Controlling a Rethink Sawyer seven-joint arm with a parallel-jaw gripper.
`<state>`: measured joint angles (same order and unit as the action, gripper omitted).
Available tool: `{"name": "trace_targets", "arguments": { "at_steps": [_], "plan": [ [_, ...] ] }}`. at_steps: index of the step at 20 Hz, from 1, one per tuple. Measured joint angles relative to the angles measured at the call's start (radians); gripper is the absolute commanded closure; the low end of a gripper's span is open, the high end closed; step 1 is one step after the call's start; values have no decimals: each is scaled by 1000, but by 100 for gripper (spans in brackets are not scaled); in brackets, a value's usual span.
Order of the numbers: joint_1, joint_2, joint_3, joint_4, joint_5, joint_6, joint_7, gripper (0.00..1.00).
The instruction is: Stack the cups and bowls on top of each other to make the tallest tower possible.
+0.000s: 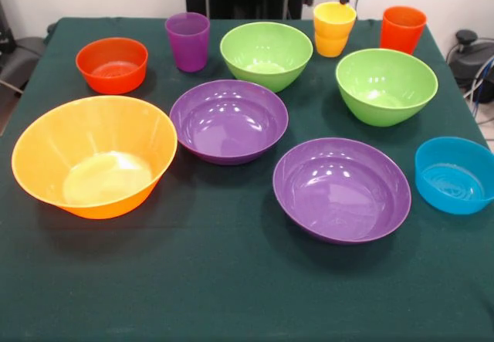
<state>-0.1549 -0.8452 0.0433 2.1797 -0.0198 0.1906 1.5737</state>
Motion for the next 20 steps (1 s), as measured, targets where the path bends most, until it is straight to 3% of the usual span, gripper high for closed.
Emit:
{"name": "trace_targets", "arguments": {
  "at_steps": [10, 20],
  "plan": [
    [-25, 131, 26, -1, -50, -65, 0, 0],
    [-24, 190, 30, -1, -83, -72, 0, 0]
  ]
}}
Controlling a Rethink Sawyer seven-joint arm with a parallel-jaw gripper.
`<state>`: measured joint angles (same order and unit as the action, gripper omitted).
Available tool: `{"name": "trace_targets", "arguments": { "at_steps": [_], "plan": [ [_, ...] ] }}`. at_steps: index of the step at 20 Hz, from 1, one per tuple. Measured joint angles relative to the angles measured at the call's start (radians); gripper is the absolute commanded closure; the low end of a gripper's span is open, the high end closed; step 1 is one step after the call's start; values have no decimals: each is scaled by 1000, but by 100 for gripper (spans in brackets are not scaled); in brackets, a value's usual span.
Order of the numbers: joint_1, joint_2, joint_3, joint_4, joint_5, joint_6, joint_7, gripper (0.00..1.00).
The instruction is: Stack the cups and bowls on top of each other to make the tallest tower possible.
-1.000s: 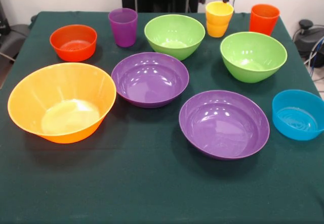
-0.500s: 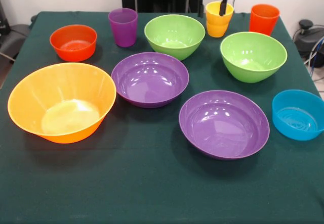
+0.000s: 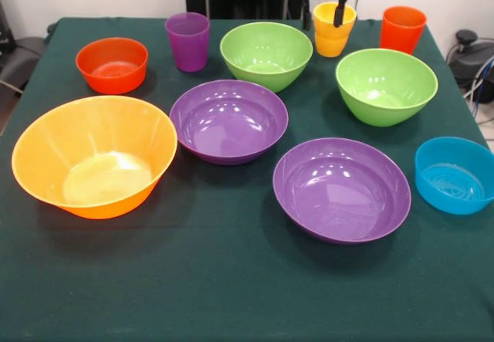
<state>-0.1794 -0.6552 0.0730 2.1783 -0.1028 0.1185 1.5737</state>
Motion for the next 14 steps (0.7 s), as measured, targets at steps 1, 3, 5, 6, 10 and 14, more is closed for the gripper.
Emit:
{"name": "trace_targets", "arguments": {
  "at_steps": [1, 3, 5, 6, 10, 14],
  "plan": [
    [0, 4, 0, 0, -3, 0, 0, 0],
    [0, 18, 0, -1, -11, 0, 0, 0],
    [-1, 32, 0, -5, -16, -4, 0, 0],
    [-1, 39, 0, -6, -18, -7, 0, 0],
    [-2, 66, 2, -12, -30, -21, 0, 0],
    [-3, 101, 1, -21, -49, -44, 0, 0]
  ]
}}
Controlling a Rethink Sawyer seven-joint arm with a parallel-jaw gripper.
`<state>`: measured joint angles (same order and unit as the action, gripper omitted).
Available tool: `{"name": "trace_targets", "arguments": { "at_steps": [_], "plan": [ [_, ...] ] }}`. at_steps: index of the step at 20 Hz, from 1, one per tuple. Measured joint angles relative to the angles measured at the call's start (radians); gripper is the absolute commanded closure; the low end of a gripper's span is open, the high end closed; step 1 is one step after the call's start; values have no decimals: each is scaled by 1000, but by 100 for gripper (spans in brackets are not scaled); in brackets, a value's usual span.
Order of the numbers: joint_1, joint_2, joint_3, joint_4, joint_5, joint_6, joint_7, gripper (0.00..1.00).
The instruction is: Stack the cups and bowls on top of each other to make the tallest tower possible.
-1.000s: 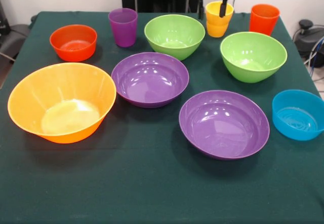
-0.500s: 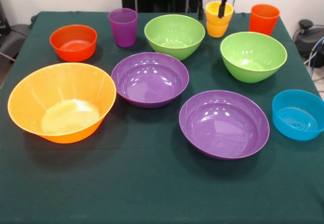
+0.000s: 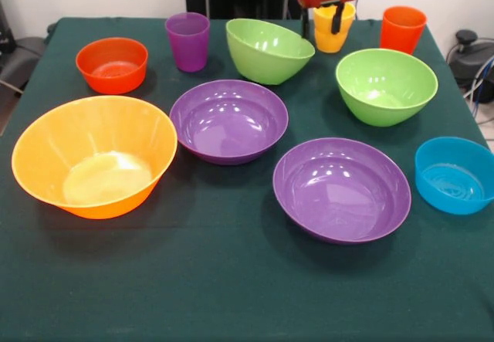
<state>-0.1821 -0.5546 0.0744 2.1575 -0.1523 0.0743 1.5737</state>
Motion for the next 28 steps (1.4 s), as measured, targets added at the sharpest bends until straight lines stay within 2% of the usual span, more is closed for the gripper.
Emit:
{"name": "trace_targets", "arguments": {
  "at_steps": [7, 15, 28],
  "plan": [
    [-1, 57, 0, -14, -27, -61, 0, 0],
    [-9, 65, 1, -16, -36, -66, 0, 0],
    [-82, -72, 29, -15, -37, -35, 0, 0]
  ]
}}
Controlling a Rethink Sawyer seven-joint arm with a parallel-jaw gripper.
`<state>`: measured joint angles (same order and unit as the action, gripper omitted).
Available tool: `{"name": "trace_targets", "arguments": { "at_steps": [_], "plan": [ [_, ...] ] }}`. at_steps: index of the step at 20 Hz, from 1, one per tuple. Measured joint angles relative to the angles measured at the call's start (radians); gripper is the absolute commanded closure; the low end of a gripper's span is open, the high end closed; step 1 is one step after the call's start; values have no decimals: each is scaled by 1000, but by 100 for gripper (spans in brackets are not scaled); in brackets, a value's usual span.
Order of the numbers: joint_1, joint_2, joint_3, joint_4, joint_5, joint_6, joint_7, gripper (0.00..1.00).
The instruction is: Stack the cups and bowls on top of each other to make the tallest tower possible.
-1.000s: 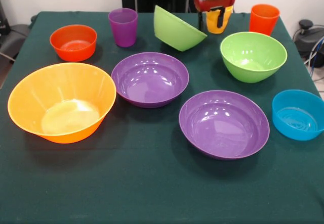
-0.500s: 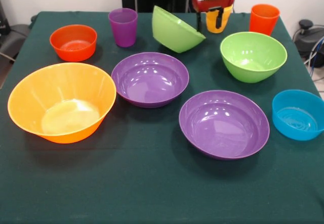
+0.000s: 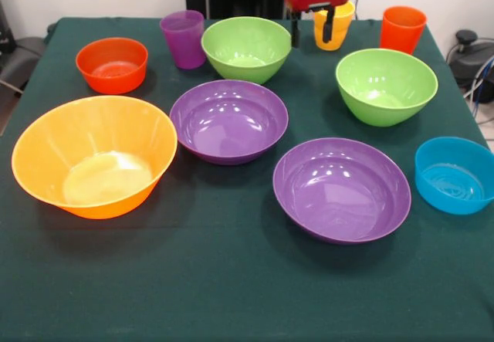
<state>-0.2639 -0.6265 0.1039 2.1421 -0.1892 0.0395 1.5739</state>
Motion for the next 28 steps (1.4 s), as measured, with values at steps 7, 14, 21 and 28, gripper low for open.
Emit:
{"name": "trace_targets", "arguments": {
  "at_steps": [7, 14, 21, 28],
  "plan": [
    [-17, -39, 18, 0, 0, 14, 0, 0],
    [-17, -46, 33, 0, 0, 17, 0, 0],
    [-19, -46, 39, 0, 0, 17, 0, 0],
    [-45, -46, 41, 0, 0, 17, 0, 0]
  ]
}}
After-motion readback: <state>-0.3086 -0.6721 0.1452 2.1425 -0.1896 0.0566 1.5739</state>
